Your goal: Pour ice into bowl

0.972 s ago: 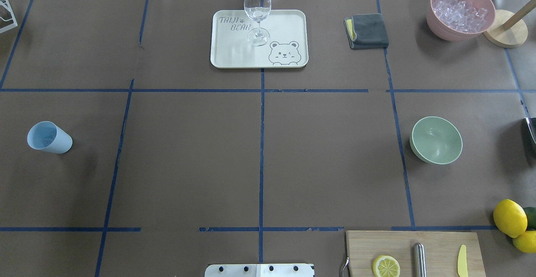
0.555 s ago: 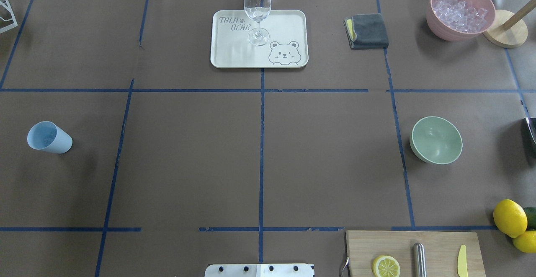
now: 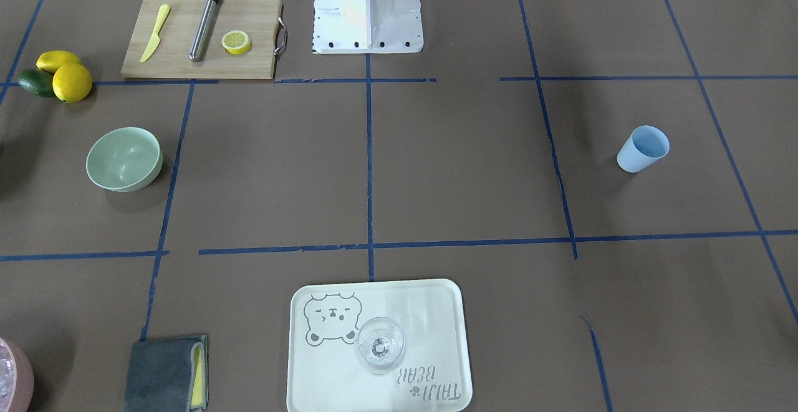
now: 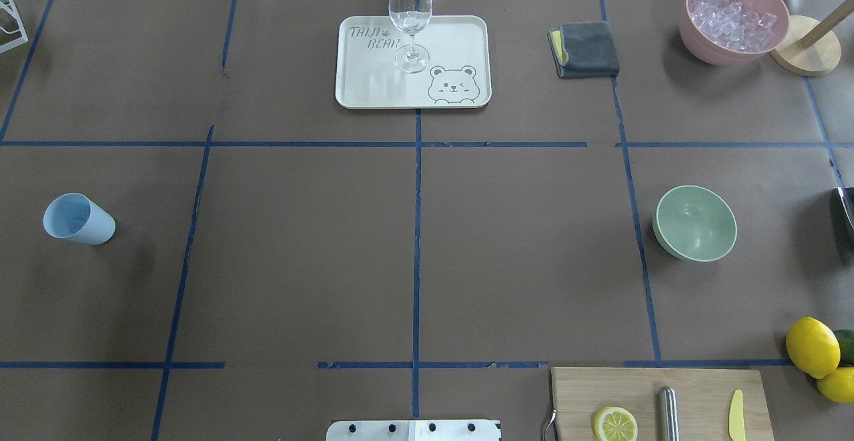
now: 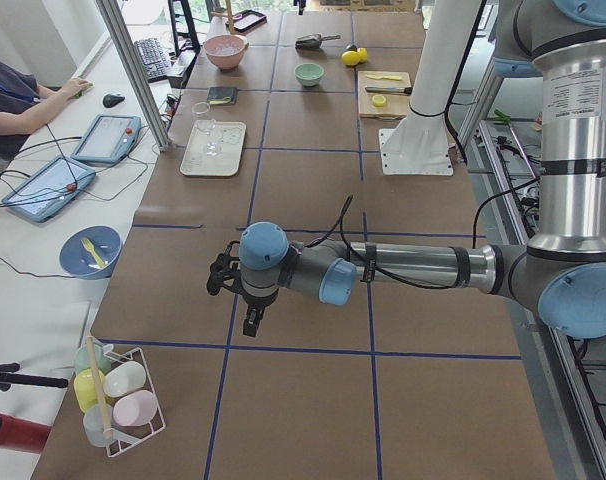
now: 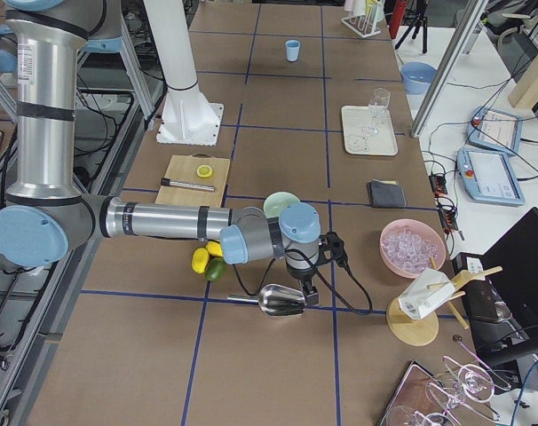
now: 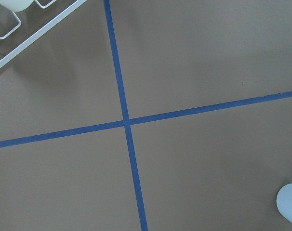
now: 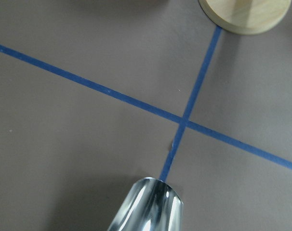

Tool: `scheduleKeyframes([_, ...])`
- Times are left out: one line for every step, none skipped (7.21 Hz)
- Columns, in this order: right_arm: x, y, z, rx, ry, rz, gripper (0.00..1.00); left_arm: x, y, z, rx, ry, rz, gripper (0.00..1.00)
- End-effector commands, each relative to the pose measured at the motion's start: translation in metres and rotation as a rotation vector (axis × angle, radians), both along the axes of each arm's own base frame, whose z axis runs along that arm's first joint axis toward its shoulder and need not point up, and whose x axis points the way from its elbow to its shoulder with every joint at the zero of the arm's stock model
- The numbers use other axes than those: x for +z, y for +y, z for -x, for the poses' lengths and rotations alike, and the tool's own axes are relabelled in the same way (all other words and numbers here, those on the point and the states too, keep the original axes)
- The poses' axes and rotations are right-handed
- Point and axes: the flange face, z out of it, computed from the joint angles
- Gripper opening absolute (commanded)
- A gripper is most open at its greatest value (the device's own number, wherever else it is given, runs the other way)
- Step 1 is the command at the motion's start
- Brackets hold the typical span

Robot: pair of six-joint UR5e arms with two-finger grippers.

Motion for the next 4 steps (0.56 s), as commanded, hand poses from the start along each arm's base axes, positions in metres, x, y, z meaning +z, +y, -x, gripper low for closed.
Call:
scheduleKeyframes([-0.05,0.0,0.047,0.022,-0.138,-0.038,1.0,-0.001,0.0,0.0,0.001,0.0,-0.005,1.0])
scheduleKeyframes([-0.067,0.006,0.086,0.039,-0.183,0.01,1.0,-0.002,0.0,0.0,0.002,0.0,-0.007,1.0])
scheduleKeyframes([-0.085,0.012,0.126,0.043,-0.188,0.042,1.0,-0.001,0.001,0.0,0.002,0.0,-0.006,1.0])
scheduleKeyframes([-0.11,0.021,0.173,0.109,-0.153,0.08,1.0,-0.004,0.0,0.0,0.003,0.0,-0.012,1.0])
